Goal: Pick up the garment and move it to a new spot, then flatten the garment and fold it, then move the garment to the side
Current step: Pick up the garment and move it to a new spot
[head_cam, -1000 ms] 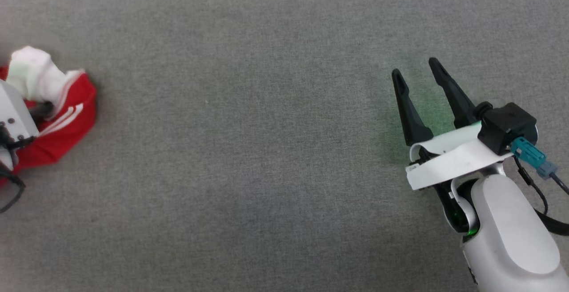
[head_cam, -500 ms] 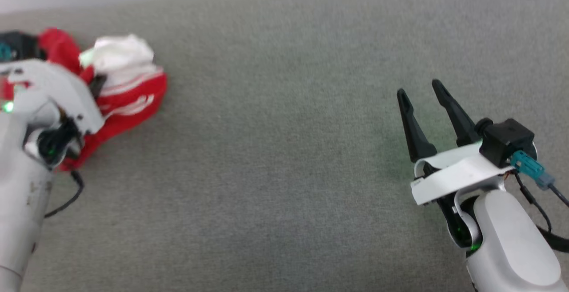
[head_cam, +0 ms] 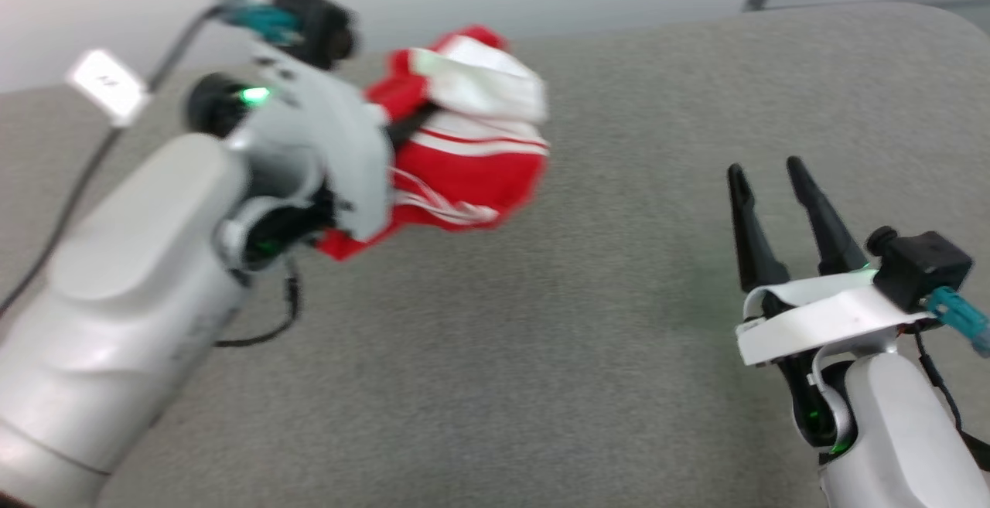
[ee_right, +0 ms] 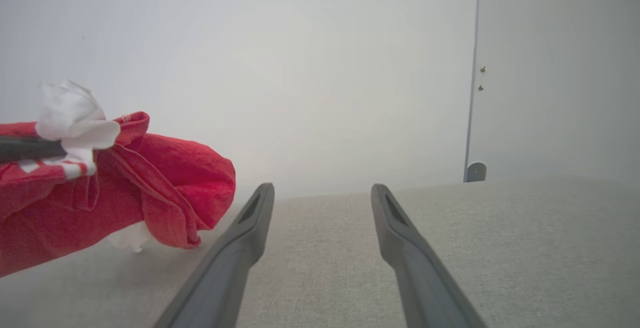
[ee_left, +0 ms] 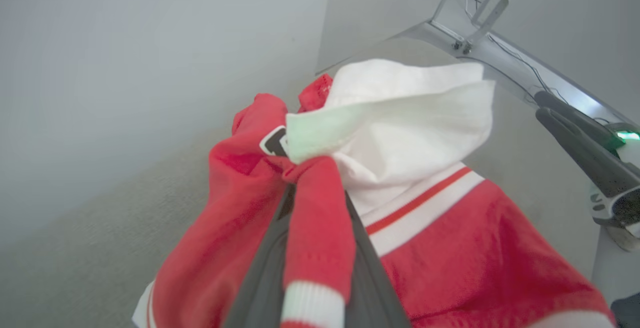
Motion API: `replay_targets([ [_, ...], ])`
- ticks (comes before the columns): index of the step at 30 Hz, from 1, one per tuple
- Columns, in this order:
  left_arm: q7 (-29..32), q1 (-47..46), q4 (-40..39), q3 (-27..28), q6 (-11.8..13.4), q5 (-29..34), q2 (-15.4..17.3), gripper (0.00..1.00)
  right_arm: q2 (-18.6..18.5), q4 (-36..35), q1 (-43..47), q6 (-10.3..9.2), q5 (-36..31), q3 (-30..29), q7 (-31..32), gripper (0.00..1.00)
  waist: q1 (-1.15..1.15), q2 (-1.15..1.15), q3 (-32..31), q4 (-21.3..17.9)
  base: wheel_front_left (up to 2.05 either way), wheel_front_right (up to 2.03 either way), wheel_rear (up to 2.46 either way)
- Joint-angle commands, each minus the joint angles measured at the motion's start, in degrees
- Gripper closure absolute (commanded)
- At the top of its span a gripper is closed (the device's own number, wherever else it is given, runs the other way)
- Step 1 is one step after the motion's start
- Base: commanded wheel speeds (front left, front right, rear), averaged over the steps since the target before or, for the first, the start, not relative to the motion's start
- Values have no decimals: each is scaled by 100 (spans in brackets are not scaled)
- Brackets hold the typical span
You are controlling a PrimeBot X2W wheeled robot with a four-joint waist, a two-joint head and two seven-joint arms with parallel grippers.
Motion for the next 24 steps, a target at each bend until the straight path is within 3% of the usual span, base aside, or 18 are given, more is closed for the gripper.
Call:
replay_targets([
  [1, 5, -82, -39, -54, 7, 1, -29, 100, 28, -45, 40, 0, 5, -51, -1, 0, 0, 0, 154, -321, 0, 0, 0],
  [5, 99, -272, -155, -614, 7, 24, -345, 100, 102, -150, 161, 0, 58, -273, -1, 0, 0, 0, 303, -641, 0, 0, 0],
  [11, 209, -475, 486, -1336, 7, -65, -932, 100, 234, -338, 163, 0, 191, -459, -1, 0, 0, 0, 624, -1152, 0, 0, 0],
  [17, 317, -595, 1342, -1843, 7, -329, -1214, 100, 293, -488, 75, 0, 392, -451, 0, 0, 0, 0, 989, -1595, 0, 0, 0],
  [24, 216, -725, 2194, -2052, 7, -637, -1472, 100, 295, -574, 21, 0, 817, -337, -1, 0, 0, 0, 1303, -1926, 0, 0, 0],
])
